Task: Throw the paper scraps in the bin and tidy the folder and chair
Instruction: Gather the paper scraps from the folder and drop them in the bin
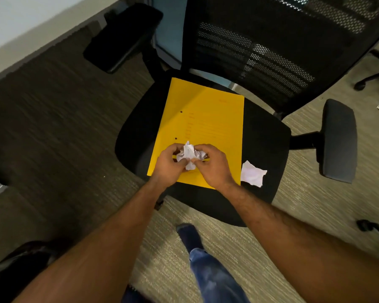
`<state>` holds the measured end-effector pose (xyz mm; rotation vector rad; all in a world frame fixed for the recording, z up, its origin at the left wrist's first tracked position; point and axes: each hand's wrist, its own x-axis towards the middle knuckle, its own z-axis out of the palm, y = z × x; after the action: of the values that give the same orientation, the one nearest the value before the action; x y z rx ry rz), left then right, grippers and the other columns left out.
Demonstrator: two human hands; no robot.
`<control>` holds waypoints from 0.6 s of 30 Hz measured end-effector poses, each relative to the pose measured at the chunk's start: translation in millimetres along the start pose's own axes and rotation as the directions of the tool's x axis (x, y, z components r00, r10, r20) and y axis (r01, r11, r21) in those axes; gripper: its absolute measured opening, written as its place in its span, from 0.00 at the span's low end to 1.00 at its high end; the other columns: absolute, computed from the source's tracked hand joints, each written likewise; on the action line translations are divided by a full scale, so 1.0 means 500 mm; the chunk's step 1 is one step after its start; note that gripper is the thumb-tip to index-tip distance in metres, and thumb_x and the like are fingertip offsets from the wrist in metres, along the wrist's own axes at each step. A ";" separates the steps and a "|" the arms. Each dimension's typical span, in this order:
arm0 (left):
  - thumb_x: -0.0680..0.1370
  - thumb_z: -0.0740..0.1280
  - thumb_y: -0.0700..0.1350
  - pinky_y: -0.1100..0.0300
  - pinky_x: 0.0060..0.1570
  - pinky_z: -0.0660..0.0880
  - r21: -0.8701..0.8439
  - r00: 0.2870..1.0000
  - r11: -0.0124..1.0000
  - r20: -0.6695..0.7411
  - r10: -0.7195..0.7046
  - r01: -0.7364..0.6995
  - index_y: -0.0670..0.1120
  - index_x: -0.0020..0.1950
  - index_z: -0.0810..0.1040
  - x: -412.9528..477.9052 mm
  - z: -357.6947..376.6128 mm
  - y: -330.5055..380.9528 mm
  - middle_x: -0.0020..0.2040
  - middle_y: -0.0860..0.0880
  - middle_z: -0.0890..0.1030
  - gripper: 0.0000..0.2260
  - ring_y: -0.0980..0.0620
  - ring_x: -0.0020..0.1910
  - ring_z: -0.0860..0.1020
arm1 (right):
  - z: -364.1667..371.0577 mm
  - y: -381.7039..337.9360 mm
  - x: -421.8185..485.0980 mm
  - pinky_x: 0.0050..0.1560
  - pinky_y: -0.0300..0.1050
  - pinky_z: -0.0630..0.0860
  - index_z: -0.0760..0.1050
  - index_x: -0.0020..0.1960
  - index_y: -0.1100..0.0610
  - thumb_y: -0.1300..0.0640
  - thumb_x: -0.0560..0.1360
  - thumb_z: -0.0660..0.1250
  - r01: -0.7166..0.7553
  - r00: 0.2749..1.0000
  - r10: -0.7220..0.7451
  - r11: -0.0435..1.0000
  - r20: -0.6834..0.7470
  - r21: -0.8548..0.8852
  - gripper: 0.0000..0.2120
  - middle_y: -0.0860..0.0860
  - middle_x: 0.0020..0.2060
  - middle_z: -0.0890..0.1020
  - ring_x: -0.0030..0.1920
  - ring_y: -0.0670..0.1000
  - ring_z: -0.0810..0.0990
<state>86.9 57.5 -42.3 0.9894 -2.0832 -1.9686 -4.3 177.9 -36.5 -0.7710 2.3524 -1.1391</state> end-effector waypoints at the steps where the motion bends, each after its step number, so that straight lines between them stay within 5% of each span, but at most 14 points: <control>1: 0.76 0.69 0.37 0.57 0.42 0.83 -0.010 1.000 1.000 -0.018 -0.007 0.007 0.48 0.55 0.77 -0.011 -0.017 -0.008 0.48 0.55 0.79 0.09 0.52 0.47 0.80 | 0.019 -0.008 -0.006 0.51 0.45 0.78 0.79 0.59 0.54 0.60 0.73 0.71 0.006 1.000 -0.006 1.000 -0.001 0.006 0.15 0.50 0.55 0.82 0.52 0.46 0.77; 4: 0.75 0.70 0.39 0.58 0.39 0.83 -0.052 0.998 0.998 -0.054 -0.042 0.039 0.51 0.51 0.78 -0.046 -0.071 -0.035 0.47 0.53 0.81 0.09 0.51 0.46 0.82 | 0.077 -0.036 -0.027 0.49 0.41 0.77 0.80 0.57 0.54 0.60 0.72 0.72 0.037 0.999 -0.037 0.999 0.016 0.016 0.14 0.50 0.54 0.82 0.50 0.43 0.76; 8: 0.75 0.70 0.37 0.41 0.51 0.81 -0.101 0.990 0.993 -0.120 -0.080 0.068 0.47 0.54 0.78 -0.102 -0.149 -0.075 0.50 0.43 0.82 0.10 0.42 0.51 0.82 | 0.156 -0.078 -0.053 0.50 0.40 0.77 0.80 0.58 0.55 0.62 0.71 0.73 0.069 0.994 -0.069 0.998 0.087 0.002 0.15 0.51 0.54 0.82 0.51 0.44 0.77; 10: 0.74 0.70 0.36 0.41 0.53 0.80 -0.112 0.981 0.991 -0.168 -0.096 0.078 0.46 0.54 0.78 -0.138 -0.189 -0.092 0.50 0.44 0.82 0.11 0.42 0.52 0.82 | 0.197 -0.101 -0.068 0.50 0.39 0.77 0.79 0.58 0.56 0.63 0.71 0.73 0.093 0.987 -0.092 0.996 0.133 -0.004 0.16 0.51 0.54 0.82 0.51 0.44 0.77; 15: 0.74 0.70 0.34 0.64 0.39 0.78 -0.117 0.949 0.989 -0.292 -0.116 0.085 0.45 0.53 0.78 -0.235 -0.291 -0.155 0.44 0.52 0.81 0.11 0.63 0.39 0.80 | 0.312 -0.167 -0.124 0.49 0.30 0.73 0.80 0.57 0.59 0.66 0.69 0.73 0.148 0.959 -0.149 0.989 0.241 0.024 0.16 0.51 0.50 0.82 0.49 0.43 0.78; 18: 0.74 0.70 0.33 0.65 0.42 0.79 -0.138 0.918 0.983 -0.362 -0.160 0.117 0.46 0.53 0.78 -0.289 -0.341 -0.190 0.45 0.52 0.81 0.11 0.60 0.41 0.79 | 0.374 -0.200 -0.159 0.47 0.23 0.71 0.81 0.56 0.60 0.67 0.69 0.72 0.160 0.939 -0.171 0.985 0.300 0.061 0.16 0.47 0.48 0.80 0.47 0.39 0.77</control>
<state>320.4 -8.5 -54.1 1.3941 -1.7189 -1.7612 193.7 69.4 -55.0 -1.0672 2.0373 -1.0399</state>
